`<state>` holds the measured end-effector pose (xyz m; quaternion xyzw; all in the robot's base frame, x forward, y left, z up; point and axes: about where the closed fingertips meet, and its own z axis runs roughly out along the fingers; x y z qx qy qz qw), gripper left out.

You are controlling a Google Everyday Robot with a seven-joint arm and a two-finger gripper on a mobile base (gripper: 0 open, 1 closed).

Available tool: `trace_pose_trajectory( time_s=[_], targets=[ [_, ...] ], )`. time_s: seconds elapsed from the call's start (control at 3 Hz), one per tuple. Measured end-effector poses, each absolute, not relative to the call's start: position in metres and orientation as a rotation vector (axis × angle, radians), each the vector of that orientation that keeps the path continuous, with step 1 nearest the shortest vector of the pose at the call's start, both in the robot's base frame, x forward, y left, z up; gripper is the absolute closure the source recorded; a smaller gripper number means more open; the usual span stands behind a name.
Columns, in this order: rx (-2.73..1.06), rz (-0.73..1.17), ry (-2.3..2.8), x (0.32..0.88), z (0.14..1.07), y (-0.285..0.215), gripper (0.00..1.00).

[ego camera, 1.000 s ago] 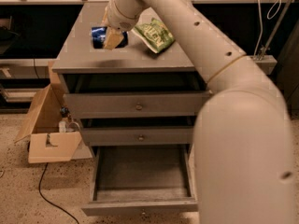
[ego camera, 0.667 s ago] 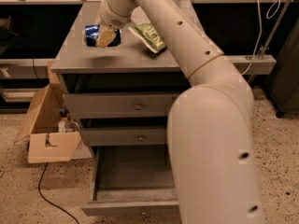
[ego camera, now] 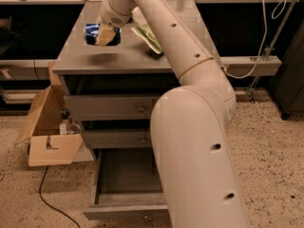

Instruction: Pick pepsi can from bottom drawer and place on counter

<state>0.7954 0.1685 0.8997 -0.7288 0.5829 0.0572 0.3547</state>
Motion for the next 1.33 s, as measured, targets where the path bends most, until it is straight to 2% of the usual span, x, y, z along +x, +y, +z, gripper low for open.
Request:
trace_pose_trajectory(
  time_s=[0.33,0.67,1.0,1.33],
  targets=[
    [-1.884,0.148,1.506,0.7954,0.8995,0.1687,0.51],
    [-1.884,0.148,1.506,0.7954,0.8995,0.1687,0.20],
    [-1.884,0.148,1.506,0.7954,0.8995,0.1687,0.00],
    [-1.884,0.148,1.506,0.7954,0.8994,0.1687,0.00]
  ],
)
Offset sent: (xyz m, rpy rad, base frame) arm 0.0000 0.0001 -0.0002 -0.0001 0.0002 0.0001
